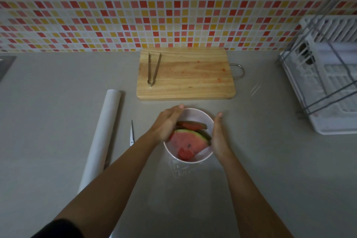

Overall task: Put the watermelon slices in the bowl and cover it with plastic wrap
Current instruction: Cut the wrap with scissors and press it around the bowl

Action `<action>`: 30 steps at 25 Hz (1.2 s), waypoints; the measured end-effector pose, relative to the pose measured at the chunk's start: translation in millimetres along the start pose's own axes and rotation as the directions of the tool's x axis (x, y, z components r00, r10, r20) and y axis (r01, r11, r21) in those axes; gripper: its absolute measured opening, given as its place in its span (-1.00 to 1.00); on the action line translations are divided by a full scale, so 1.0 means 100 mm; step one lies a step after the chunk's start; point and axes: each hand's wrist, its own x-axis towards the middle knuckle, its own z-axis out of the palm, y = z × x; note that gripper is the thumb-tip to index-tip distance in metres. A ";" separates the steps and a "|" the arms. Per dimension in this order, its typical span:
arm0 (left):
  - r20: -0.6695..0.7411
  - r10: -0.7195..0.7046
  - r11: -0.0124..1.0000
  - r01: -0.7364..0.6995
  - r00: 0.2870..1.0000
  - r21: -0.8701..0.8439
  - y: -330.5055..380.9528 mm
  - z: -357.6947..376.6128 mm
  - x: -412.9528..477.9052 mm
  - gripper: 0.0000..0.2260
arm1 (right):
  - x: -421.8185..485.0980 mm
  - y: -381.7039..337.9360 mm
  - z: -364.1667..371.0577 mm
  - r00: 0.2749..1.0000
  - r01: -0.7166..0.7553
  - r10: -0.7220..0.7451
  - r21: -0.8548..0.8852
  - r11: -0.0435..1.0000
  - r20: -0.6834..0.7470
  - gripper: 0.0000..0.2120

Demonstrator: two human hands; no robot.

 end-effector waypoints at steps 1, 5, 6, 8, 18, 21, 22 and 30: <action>-0.004 -0.007 0.998 0.008 1.000 0.062 0.00 0.00 0.00 -0.47 | -0.01 -0.02 -0.02 0.998 0.031 -0.036 -0.113 0.993 -0.043 0.03; 0.026 -0.006 0.976 0.000 1.000 0.217 -0.01 -0.05 -0.02 -0.32 | -0.05 -0.04 -0.12 0.916 0.174 -0.323 -0.491 0.854 -0.237 -0.15; 0.016 0.016 0.989 -0.019 1.000 0.148 -0.01 -0.06 -0.03 -0.34 | -0.07 -0.02 -0.12 0.903 0.223 -0.348 -0.416 0.882 -0.254 -0.20; -0.083 0.060 0.997 -0.064 0.995 -0.043 -0.04 -0.03 -0.10 -0.39 | -0.10 0.02 -0.09 0.913 0.351 -0.374 -0.155 0.923 -0.162 -0.27; -0.419 0.102 0.984 -0.153 0.902 -0.089 -0.23 0.26 -0.37 -0.54 | -0.09 -0.06 0.09 0.994 0.010 0.014 0.212 0.977 -0.109 -0.13; -0.428 0.119 0.984 -0.163 0.896 -0.066 -0.24 0.27 -0.38 -0.62 | -0.10 -0.09 0.12 0.975 -0.037 0.064 0.130 0.991 -0.215 -0.13; -0.431 0.113 0.985 -0.159 0.895 -0.072 -0.25 0.28 -0.38 -0.60 | -0.09 -0.11 0.12 0.969 -0.045 0.067 0.097 0.994 -0.239 -0.13; -0.425 0.079 0.991 -0.117 0.902 -0.063 -0.28 0.21 -0.37 -0.50 | -0.06 -0.29 0.09 0.991 -0.134 0.133 -0.152 0.979 -0.014 -0.05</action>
